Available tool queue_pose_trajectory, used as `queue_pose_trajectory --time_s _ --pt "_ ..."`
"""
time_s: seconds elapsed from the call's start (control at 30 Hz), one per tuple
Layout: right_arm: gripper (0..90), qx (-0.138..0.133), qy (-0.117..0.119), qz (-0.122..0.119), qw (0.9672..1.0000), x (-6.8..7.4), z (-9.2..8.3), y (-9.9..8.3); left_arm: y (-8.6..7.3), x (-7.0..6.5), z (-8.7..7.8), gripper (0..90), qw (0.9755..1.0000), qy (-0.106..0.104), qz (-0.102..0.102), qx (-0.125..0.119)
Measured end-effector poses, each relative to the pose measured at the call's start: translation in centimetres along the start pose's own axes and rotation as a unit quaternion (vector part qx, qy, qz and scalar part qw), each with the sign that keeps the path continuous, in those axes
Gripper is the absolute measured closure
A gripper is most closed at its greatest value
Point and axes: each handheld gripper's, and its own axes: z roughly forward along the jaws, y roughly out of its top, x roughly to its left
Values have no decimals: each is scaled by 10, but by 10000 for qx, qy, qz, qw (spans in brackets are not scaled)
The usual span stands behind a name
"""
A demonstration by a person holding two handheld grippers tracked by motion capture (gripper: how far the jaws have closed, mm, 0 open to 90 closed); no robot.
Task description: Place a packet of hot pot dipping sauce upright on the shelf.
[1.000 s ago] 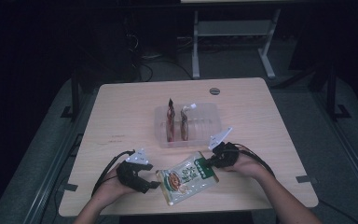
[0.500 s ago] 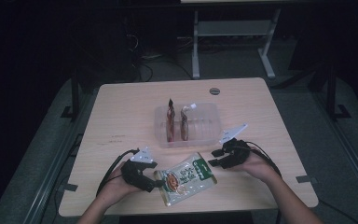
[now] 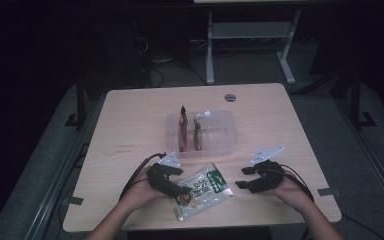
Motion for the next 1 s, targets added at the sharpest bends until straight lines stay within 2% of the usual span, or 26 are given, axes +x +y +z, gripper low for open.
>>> queue_pose_trajectory --time_s 0.07,0.13,0.2,0.33,0.4,0.43,0.7,0.97,1.0 --pt "401 -76 -83 57 9999 -5 -2 0 -3 -5 5 250 9995 88 177 230" --pt "399 -119 -97 36 9999 -7 -2 0 -4 -7 6 256 9995 81 188 253" --pt "393 -159 -156 57 9997 -9 -3 1 -6 -9 8 282 9990 112 288 334" --pt "391 -158 -184 65 9997 -8 -4 0 -5 -10 8 308 9991 143 251 323" --pt "389 -181 -193 57 9996 -9 -4 0 -5 -10 7 372 9989 182 275 340" --pt "389 -176 -201 77 9996 -10 -4 0 -6 -10 6 372 9985 210 340 362" --pt "382 -144 -215 55 9996 -11 -2 0 -7 -14 6 567 9986 317 325 266" --pt "376 -182 -206 97 9996 -12 -3 0 -7 -8 5 817 9994 166 191 225" --pt "372 -189 -204 98 9996 -12 -2 0 -7 -8 5 849 9997 129 119 187"
